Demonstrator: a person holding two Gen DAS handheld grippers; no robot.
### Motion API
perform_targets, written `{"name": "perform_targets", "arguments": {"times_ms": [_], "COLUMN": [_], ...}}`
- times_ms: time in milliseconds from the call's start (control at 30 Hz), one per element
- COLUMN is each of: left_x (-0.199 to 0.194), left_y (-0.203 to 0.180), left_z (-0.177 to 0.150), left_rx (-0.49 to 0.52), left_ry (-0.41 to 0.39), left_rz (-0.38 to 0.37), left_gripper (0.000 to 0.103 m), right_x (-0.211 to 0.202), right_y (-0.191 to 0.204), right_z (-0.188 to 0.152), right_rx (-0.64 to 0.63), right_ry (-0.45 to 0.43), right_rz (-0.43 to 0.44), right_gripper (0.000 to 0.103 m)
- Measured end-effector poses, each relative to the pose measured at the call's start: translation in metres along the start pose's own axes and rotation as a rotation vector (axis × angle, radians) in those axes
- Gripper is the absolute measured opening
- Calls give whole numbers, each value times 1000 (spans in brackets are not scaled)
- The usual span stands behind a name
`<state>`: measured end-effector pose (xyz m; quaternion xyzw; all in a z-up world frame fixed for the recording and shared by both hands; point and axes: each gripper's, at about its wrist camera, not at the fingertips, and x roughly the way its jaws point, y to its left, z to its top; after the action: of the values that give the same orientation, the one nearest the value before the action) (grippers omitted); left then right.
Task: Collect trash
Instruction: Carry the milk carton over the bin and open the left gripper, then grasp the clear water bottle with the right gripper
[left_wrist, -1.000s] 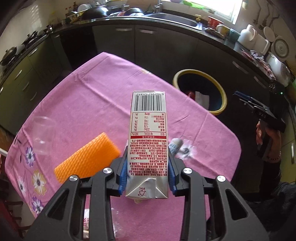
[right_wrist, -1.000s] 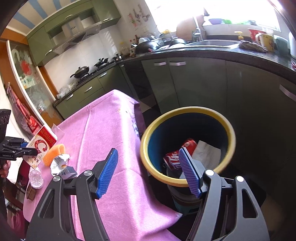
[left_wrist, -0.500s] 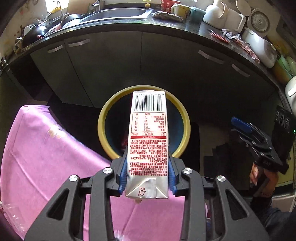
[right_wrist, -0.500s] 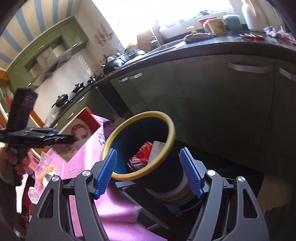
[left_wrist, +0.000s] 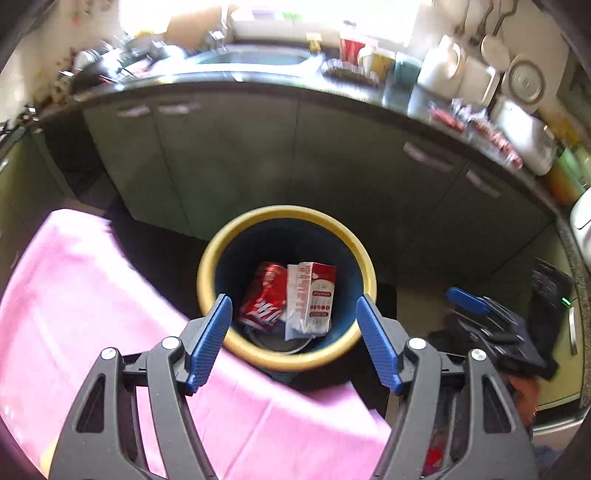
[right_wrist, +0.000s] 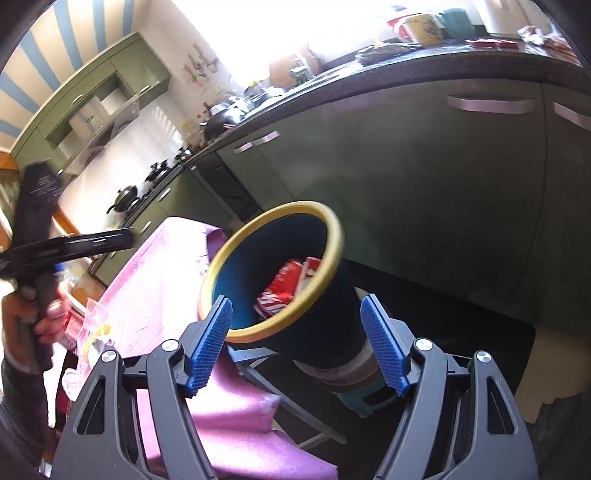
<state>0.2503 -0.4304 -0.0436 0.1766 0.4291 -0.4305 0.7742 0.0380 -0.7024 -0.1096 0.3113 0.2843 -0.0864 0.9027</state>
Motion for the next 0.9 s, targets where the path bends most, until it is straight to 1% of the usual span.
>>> {"name": "perform_targets", "arguments": {"times_ms": [100,133,300,333,367,467,567,667,800,900], "left_x": [-54,-73,-153,-167,-179,-215,-247,-271,-287,-295], "left_y": [14,20,38,42,45,57,75,94,110,117], "left_z": [-36,-50,-126,-142,-158,-207,-253,-293,-333,-355], "left_rx": [-43,-61,-143,-164,-182,-250,-340,-442,-546,-582], "left_ry": [-82,-114,-246,-267,-284,-337,-370,-384,-383,-378], "left_rz": [11,29,155,182,208,304,392,457,540,591], "left_gripper": [69,71,81,85,89,93,95,95,96,96], "right_x": [7,9,23,25,29,42,52,59,63,73], "right_y": [19,26,66,74,84,127,180,237,314,367], "right_z": [0,0,-8,-10,-12,-23,-38,-56,-90,-115], "right_rx": [-44,-63,-178,-203,-234,-347,-502,-661,-827,-943], "right_ry": [16,22,80,96,114,172,231,276,352,430], "right_rz": [27,39,89,101,116,173,250,339,508,609], "right_gripper": [72,73,76,76,76,77,77,78,83,85]}}
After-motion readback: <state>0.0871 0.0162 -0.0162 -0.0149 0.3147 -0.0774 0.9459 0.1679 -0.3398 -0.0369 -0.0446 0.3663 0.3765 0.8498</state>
